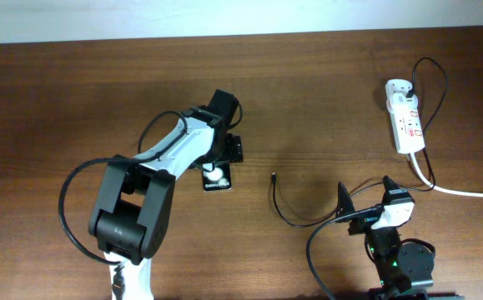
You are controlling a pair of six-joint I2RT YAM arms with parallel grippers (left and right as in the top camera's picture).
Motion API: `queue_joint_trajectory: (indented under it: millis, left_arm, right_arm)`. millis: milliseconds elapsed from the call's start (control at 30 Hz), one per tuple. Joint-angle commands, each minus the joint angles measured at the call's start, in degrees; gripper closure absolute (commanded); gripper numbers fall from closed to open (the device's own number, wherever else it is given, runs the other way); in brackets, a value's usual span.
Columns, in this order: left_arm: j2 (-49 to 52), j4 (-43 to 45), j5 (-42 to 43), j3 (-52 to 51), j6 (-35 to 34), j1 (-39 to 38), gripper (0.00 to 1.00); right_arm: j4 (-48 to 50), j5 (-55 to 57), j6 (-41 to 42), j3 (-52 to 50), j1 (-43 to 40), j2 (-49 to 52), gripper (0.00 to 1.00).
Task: Plug charger to phone and switch on socket
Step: 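Close the left gripper on the phone's long edges and lift it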
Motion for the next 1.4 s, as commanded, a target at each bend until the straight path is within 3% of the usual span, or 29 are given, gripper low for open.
queue_joint_trajectory:
  millis: [0, 100, 400, 467, 633, 1033, 1133, 1167, 1233, 1367]
  left_arm:
    - [3.5, -2.7, 1.4, -2.4, -0.6, -0.1, 0.04]
    - [3.5, -2.2, 2.3, -2.4, -0.6, 0.0, 0.12]
    - [3.5, -0.4, 4.2, -2.4, -4.1, 0.0, 0.15]
    - [3.5, 0.2, 4.2, -2.4, -4.1, 0.0, 0.22]
    - [3.5, 0.3, 4.2, -2.4, -4.1, 0.0, 0.12]
    - [3.5, 0.6, 7.3, -2.4, -1.1, -0.2, 0.31]
    - [3.5, 0.8, 7.4, -2.4, -0.5, -0.2, 0.18]
    - [3.5, 0.8, 7.4, -2.4, -0.5, -0.2, 0.01]
    - [3.5, 0.9, 7.4, -2.4, -0.5, -0.2, 0.01]
    - [3.5, 0.8, 7.3, -2.4, -0.5, -0.2, 0.16]
  right_arm:
    - [-0.3, 0.3, -0.4, -0.3, 0.1, -0.3, 0.01]
    - [-0.3, 0.3, -0.4, -0.3, 0.1, -0.3, 0.01]
    - [-0.3, 0.3, -0.4, -0.3, 0.1, -0.3, 0.01]
    - [-0.3, 0.3, -0.4, -0.3, 0.1, -0.3, 0.01]
    - [-0.3, 0.3, -0.4, -0.3, 0.1, -0.3, 0.01]
    - [-0.3, 0.3, -0.4, -0.3, 0.1, -0.3, 0.01]
    - [-0.3, 0.3, -0.4, -0.3, 0.1, -0.3, 0.01]
    - [-0.3, 0.3, -0.4, -0.3, 0.1, -0.3, 0.01]
    - [-0.3, 0.3, -0.4, -0.3, 0.1, -0.3, 0.01]
    - [-0.3, 0.3, -0.4, -0.3, 0.1, -0.3, 0.01]
